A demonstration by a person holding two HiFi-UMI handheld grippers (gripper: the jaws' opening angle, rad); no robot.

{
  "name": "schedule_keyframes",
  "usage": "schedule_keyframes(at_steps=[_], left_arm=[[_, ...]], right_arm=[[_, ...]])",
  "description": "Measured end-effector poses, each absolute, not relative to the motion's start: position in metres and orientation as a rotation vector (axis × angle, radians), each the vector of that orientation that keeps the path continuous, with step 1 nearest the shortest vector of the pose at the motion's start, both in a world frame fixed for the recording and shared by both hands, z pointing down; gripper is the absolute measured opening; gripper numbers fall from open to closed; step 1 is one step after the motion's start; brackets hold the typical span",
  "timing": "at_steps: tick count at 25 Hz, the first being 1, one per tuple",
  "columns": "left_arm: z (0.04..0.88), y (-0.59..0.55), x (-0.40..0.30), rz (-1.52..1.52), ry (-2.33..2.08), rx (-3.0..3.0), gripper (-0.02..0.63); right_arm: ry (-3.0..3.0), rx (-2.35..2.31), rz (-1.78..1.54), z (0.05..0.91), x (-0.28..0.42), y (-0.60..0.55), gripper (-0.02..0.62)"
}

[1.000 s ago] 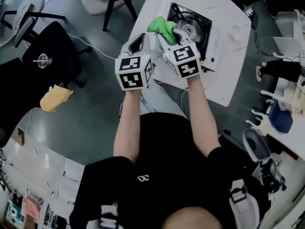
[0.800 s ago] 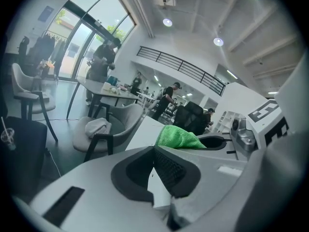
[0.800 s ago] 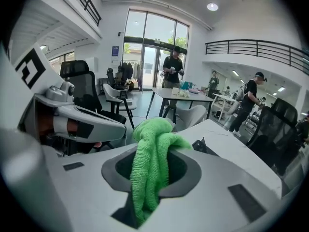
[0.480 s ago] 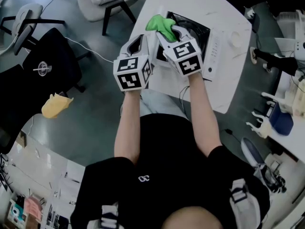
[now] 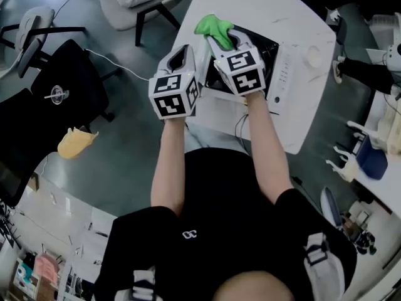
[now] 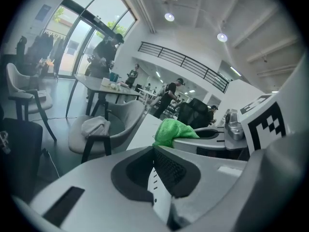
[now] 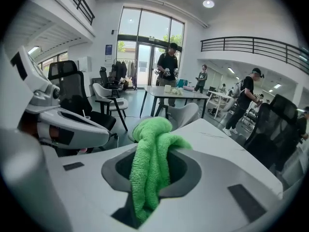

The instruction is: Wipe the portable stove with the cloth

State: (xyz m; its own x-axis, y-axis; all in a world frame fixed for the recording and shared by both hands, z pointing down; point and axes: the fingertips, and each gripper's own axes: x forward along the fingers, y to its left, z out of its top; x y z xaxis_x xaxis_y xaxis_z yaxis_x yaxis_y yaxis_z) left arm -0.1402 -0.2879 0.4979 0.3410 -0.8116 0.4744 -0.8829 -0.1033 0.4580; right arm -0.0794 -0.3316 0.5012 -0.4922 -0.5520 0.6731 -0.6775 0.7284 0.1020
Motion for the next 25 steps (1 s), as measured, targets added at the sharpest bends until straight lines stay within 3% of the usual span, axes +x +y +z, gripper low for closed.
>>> schedule_keyframes(at_steps=[9, 25], left_arm=[[0.499, -0.317, -0.13, 0.137, -1.476, 1.925, -0.003], [0.495, -0.343, -0.075, 0.222, -1.389, 2.033, -0.003]], right_arm=[[-2.262, 1.089, 0.171, 0.478, -0.058, -0.381, 0.072], [-2.082, 1.102, 0.21, 0.511, 0.011, -0.381, 0.072]])
